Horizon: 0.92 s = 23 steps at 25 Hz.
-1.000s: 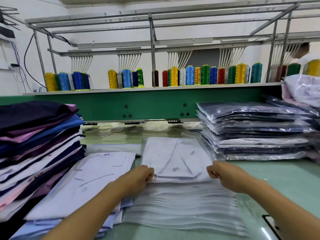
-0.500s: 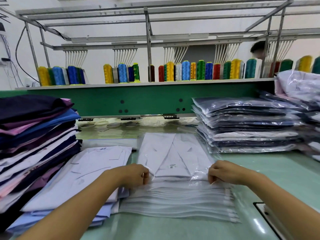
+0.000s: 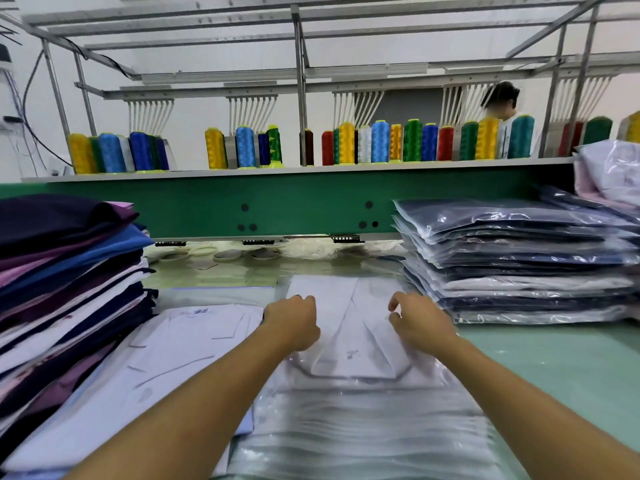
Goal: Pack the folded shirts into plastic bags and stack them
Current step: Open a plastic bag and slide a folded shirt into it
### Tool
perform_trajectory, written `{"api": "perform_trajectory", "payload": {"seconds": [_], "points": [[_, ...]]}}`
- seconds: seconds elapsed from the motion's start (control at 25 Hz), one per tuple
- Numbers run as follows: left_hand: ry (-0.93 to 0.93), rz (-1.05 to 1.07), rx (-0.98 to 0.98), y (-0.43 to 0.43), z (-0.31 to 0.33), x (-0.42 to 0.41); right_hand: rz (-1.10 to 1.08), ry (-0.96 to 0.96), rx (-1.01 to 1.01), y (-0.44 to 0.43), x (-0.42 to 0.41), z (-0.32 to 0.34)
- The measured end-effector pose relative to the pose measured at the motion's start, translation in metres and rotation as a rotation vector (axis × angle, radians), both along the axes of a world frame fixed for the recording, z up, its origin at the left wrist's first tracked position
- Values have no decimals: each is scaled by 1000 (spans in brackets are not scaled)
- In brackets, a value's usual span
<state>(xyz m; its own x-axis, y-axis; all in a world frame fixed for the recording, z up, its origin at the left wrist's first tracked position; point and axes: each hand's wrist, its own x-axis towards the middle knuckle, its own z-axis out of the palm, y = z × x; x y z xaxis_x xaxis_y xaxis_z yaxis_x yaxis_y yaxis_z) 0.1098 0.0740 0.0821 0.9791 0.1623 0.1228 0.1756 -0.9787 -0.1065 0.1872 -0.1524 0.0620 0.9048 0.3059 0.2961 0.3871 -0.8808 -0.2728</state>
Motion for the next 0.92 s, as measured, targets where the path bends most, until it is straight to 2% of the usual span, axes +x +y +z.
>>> {"api": "perform_trajectory", "payload": {"seconds": [0.08, 0.16, 0.52, 0.68, 0.92], "points": [[38, 16, -160, -1, -2, 22, 29, 8, -26, 15, 20, -5], [53, 14, -226, 2, -5, 49, 28, 32, -24, 30, 44, -8], [-213, -49, -271, 5, -36, 169, 71, 50, -96, 94, 133, -30], [-109, 34, -270, 9, -72, 185, 52, 84, -197, 95, 155, -54], [-111, 163, -256, 13, -79, 187, -29, 136, -202, 95, 163, -60]]}}
